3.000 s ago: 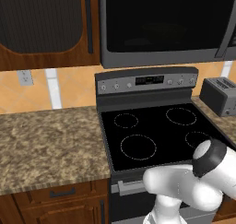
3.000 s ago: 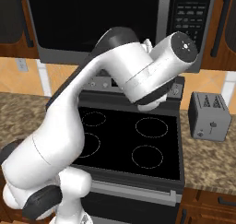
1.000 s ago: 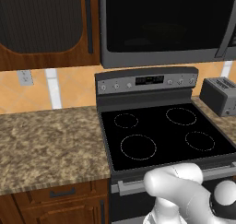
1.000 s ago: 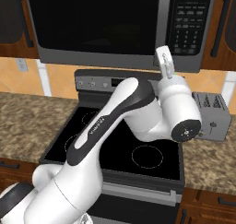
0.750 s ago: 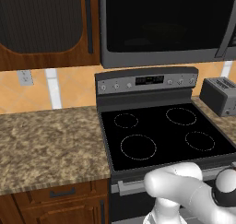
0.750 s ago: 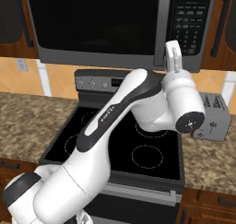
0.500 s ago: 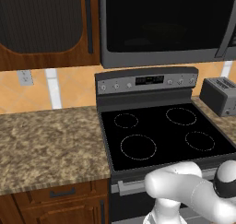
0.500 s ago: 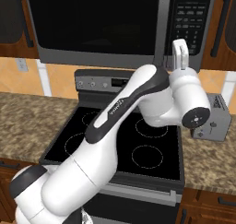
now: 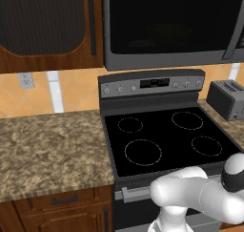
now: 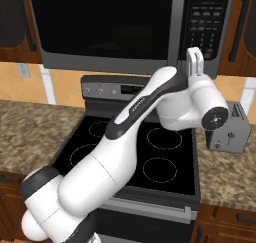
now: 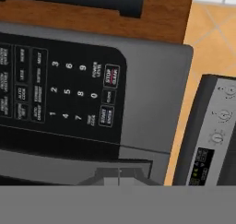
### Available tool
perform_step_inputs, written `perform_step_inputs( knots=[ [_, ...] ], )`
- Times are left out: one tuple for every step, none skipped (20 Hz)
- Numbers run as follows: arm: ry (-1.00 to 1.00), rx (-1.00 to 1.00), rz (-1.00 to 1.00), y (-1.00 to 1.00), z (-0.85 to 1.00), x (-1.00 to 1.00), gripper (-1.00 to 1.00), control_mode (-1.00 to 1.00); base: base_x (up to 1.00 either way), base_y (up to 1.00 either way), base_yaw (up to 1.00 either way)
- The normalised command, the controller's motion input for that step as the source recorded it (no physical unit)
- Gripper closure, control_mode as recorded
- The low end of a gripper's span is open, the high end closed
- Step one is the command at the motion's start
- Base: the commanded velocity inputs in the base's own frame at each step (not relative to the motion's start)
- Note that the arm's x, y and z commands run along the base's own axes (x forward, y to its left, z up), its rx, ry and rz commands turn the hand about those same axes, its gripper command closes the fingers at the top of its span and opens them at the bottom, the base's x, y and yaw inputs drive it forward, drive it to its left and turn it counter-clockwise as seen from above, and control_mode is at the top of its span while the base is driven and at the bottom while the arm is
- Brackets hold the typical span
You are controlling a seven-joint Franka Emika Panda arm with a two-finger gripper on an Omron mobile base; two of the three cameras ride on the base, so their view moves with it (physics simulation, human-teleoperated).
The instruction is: Open the microwave, place the bowl with waffle inside the microwave, then close the microwave door and turn it on.
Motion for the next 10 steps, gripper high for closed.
perform_step_inputs(
  knots=[
    [0.11,0.06,0.04,-0.12,0.01,0.51,1.0,-1.0,0.0,0.0,0.0],
    [0.09,0.11,0.03,-0.18,0.14,0.56,1.0,-1.0,0.0,0.0,0.0],
    [0.12,0.1,0.04,-0.16,0.14,0.61,1.0,-1.0,0.0,0.0,0.0],
    [0.11,0.09,0.04,-0.14,0.14,0.59,1.0,-1.0,0.0,0.0,0.0],
    [0.11,0.1,0.04,-0.19,0.19,0.61,1.0,-1.0,0.0,0.0,0.0],
    [0.1,0.11,0.03,-0.29,0.22,0.56,1.0,-1.0,0.0,0.0,0.0],
    [0.06,0.13,0.02,-0.34,0.2,0.51,1.0,-1.0,0.0,0.0,0.0],
    [0.04,0.14,0.02,-0.34,0.26,0.48,1.0,-1.0,0.0,0.0,0.0],
    [0.05,0.13,0.02,-0.3,0.23,0.46,1.0,-1.0,0.0,0.0,0.0],
    [0.04,0.13,0.03,-0.3,0.2,0.45,1.0,-1.0,0.0,0.0,0.0]
  ],
)
